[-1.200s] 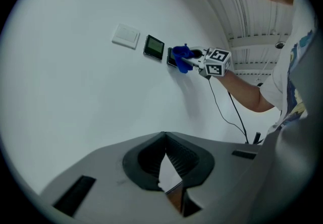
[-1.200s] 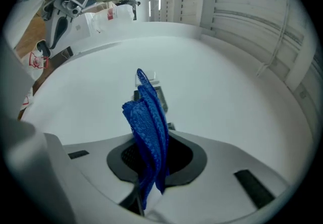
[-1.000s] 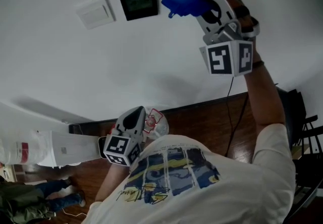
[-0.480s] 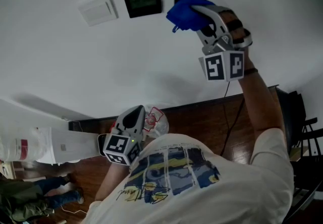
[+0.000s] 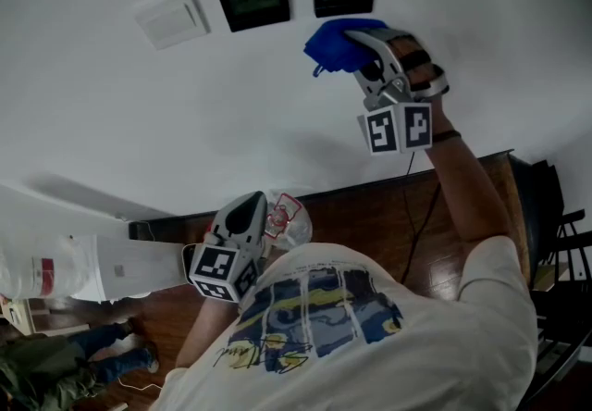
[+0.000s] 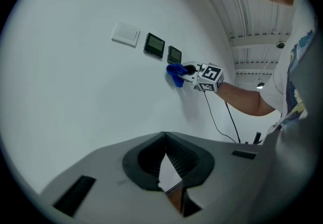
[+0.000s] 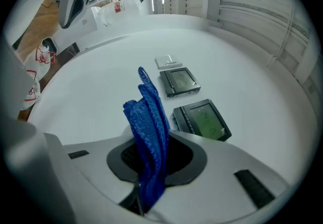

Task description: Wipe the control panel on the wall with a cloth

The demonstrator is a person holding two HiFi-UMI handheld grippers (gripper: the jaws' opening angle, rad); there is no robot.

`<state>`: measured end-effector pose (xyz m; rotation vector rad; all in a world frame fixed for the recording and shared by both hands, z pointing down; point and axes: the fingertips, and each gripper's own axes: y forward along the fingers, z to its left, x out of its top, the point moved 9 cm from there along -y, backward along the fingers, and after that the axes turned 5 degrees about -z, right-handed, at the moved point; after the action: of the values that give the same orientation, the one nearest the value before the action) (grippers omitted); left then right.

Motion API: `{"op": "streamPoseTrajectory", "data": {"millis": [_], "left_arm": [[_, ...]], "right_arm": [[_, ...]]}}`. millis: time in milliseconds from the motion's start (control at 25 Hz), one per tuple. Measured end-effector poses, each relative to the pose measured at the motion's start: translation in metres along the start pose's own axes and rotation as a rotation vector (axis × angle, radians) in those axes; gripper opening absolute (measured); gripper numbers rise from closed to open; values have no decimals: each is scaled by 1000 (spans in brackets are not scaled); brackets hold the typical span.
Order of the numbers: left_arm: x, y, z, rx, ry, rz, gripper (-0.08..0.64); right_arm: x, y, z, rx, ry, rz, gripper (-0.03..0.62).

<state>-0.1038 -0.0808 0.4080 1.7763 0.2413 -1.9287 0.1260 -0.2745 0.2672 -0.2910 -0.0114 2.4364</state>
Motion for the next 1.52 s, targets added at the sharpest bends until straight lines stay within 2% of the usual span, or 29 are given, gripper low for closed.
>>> {"op": "streamPoseTrajectory", "data": {"millis": [280,520,680,880,1120,1320,1400,1520], "left_arm": [[-1,2,1,5,7,-14,2],[0,4,-5,20,7,0,2],[4,4,-6,60,10,5,2],[9,-1,-14,146,-10,23,2],[15,-17,-25,247,36,72,2],[10,-43,-38,228,58,82,2],[8,-57,-35,216,63,60,2],[2,-89,-30,195,54,19,2]], "right_arm": [[-1,2,11,24,7,2,89],[-2,-2,6,35,120,-22,89],[6,-18,5,20,200,-72,89],[8,-49,19,46,386,-119,87],[9,-91,57,111,626,-153,87],[32,-142,81,130,847,-138,87],[50,-165,85,121,937,-129,87],[85,-197,99,132,1074,-61,87]]}}
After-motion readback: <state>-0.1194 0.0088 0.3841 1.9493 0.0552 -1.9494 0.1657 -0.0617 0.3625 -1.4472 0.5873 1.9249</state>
